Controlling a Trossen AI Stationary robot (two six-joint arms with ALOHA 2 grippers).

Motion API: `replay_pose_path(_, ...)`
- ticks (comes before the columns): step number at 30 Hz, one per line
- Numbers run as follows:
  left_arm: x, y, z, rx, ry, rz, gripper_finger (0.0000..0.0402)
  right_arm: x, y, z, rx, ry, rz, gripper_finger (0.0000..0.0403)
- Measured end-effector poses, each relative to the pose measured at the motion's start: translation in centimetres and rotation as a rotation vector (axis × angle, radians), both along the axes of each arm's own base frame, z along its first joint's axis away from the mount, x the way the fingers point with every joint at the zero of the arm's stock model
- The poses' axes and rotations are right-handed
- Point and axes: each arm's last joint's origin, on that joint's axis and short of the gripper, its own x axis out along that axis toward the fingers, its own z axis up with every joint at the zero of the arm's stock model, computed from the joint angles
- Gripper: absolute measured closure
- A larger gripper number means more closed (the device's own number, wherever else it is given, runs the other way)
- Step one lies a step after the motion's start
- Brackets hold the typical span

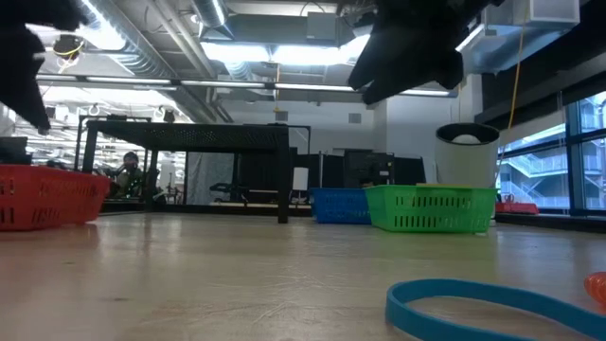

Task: Pick & Place Office Desk Supplies
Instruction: Put the orange spring keychain into the blue basket

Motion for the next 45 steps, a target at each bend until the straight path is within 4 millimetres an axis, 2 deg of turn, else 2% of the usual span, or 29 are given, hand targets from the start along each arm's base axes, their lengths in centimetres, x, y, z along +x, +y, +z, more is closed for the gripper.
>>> replay_pose_path(5,0.5,-0.3,0.8,0.037,-0.071,-0.053,0.0285,-0.3,1.4,-0.6,0.14,0.106,0.201,0.0225)
replay_pose_path(11,0.7,-0.3,0.9,0.047,-0.096,-0.065,0.0286,-0.9,4.2,-2.9,0.188,0.225,0.396,0.0225)
replay_pose_path(15,0.7,-0.3,0.9,0.047,-0.096,-0.065,0.0286,-1.6,6.3,-5.0,0.13,0.315,0.625,0.0225)
replay_pose_path(18,0.7,-0.3,0.9,0.047,-0.096,-0.065,0.0287,-2.2,7.6,-6.5,0.055,0.355,0.726,0.0225)
replay_pose_path(29,0.7,-0.3,0.9,0.045,-0.099,-0.065,0.0289,-2.0,8.8,-9.8,-0.004,0.403,0.757,0.0225)
replay_pose_path(33,0.7,-0.4,0.9,0.045,-0.099,-0.065,0.029,-1.9,8.8,-10.3,-0.031,0.41,0.775,0.0225)
replay_pose_path(40,0.7,-0.3,1.0,0.054,-0.11,-0.071,0.0289,-1.8,8.9,-10.3,-0.214,0.376,0.819,0.0227)
replay_pose_path(45,0.7,-0.3,1.0,0.055,-0.11,-0.071,0.0293,-1.8,8.9,-10.4,-0.189,0.385,0.837,0.0261)
